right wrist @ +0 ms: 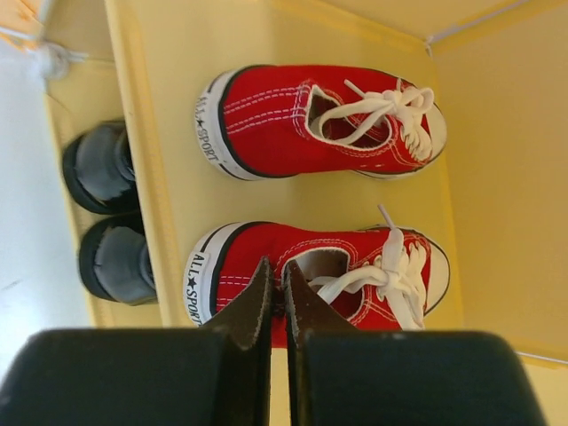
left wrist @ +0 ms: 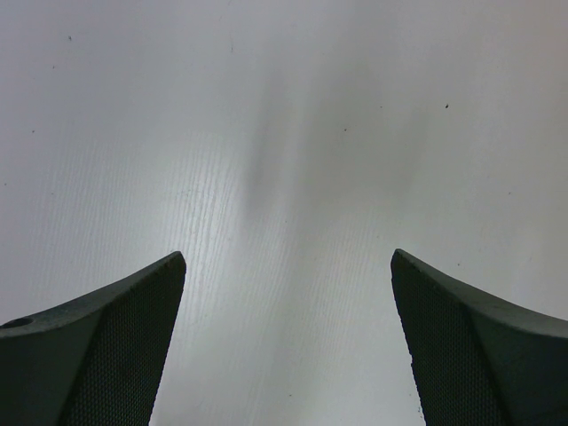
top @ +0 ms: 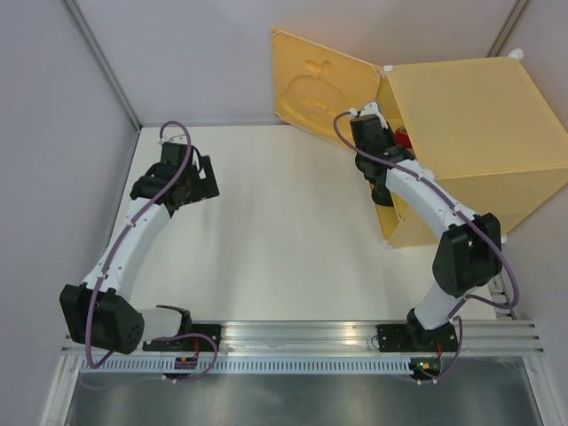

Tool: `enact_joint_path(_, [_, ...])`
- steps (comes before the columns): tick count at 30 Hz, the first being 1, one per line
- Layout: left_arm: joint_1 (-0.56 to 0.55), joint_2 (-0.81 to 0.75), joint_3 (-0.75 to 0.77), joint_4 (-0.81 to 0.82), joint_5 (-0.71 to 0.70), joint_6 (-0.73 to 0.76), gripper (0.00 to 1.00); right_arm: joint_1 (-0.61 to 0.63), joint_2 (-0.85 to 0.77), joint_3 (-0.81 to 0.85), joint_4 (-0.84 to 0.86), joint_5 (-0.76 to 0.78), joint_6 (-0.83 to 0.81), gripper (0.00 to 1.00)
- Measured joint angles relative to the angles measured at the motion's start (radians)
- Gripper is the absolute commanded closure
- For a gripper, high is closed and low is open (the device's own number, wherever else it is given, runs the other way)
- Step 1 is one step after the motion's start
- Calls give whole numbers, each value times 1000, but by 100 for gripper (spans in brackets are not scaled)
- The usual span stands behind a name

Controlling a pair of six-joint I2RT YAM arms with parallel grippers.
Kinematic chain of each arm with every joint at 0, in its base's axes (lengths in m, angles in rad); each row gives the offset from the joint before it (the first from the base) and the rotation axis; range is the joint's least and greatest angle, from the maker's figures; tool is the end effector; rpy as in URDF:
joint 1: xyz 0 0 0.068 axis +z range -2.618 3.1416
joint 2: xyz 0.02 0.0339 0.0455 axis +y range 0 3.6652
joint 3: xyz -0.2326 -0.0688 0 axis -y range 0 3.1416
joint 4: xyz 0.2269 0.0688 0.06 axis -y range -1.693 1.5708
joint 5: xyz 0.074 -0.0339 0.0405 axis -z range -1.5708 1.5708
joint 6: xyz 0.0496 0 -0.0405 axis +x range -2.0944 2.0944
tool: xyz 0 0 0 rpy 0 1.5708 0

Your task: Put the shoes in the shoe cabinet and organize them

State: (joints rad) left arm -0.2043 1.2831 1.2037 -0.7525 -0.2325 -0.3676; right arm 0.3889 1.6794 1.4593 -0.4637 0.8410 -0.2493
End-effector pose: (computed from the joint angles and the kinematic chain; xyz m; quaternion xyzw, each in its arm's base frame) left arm 0.2640 -0.0430 0.2880 -0.1173 0.9197 0.0026 0.3746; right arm 0.3497 0.1033 0.2861 -0.0924 0.8379 -0.3405 0.4165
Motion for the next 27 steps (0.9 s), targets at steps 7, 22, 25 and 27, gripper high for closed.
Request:
enact_joint_path(7, [0,0,0,0,1,0,1,-2,26,-12,32,85,-71,99])
enact_joint_path(22, [0,0,0,0,3,0,1,1,43,-17,48,114,-90,63])
enact_joint_path(25, [0,0,0,0,3,0,1,2,43,-17,45,112,-77,52])
enact_joint_path(27, [0,0,0,0,3,0,1,8,43,-17,37,100,-67,52])
